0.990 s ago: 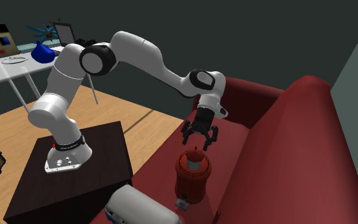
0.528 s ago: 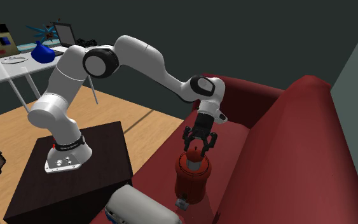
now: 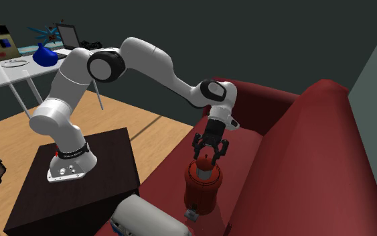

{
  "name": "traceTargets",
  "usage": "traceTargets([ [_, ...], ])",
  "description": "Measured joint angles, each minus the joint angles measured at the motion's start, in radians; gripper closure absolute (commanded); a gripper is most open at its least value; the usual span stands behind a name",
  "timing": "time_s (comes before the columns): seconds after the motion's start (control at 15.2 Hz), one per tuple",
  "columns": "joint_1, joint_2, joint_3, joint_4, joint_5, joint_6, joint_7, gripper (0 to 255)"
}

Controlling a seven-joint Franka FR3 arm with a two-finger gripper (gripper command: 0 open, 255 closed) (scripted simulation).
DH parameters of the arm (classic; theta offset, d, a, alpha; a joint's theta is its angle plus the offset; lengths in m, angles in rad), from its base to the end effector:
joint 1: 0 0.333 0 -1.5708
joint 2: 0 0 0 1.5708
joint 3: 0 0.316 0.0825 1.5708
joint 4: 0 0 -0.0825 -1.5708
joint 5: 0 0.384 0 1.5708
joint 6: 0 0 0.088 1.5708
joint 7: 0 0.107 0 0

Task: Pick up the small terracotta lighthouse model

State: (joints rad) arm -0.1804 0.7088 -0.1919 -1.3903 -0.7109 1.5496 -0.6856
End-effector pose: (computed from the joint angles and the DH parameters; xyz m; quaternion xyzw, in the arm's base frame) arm 0.6143 -0.2885 0.2978 0.8541 0.2260 -0.4135 0.2199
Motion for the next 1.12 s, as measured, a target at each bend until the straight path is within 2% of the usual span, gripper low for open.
traceTargets([
  [1.12, 0.012, -0.070, -0.011, 0.061, -0.011, -0.099, -0.093, 255],
])
